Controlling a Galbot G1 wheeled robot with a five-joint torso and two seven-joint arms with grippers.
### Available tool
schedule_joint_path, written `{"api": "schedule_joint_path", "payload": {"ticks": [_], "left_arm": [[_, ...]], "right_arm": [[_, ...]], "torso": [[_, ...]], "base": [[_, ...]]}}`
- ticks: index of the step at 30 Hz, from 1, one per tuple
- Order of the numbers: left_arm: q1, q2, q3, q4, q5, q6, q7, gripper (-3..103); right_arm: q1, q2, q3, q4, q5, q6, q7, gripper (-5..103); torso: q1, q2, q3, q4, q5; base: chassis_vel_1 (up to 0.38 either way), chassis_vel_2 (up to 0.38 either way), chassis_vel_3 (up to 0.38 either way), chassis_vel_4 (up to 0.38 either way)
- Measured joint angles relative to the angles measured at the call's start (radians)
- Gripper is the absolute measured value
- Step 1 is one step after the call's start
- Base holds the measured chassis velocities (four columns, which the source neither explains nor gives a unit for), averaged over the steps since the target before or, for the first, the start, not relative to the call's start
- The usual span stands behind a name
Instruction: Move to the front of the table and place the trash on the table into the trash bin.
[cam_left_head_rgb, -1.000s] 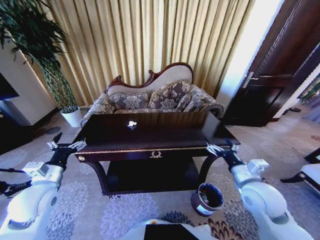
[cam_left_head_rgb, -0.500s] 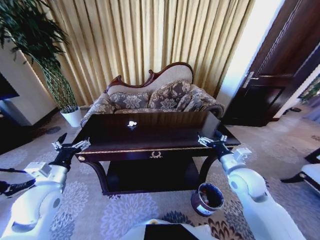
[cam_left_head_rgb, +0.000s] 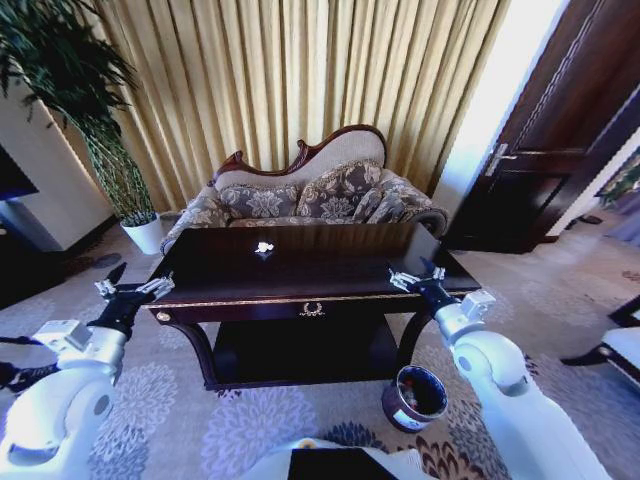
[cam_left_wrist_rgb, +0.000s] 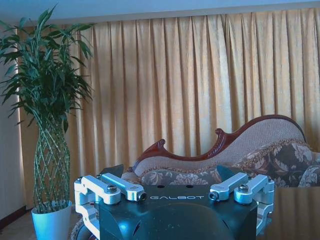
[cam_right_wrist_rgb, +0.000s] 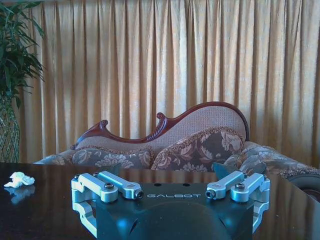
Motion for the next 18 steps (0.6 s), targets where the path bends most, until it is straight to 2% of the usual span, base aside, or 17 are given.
{"api": "schedule_joint_path", "payload": {"ticks": [18], "left_arm": [[-0.003, 0.003, 0.014, -0.001, 0.001, 0.0, 0.001, 100]], "right_arm": [[-0.019, 0.0, 0.02, -0.001, 0.002, 0.008, -0.003, 100]], "torso": [[0.0, 0.0, 0.0, -0.0001, 0.0]], "base": [[0.0, 0.0, 0.0, 0.0]]}}
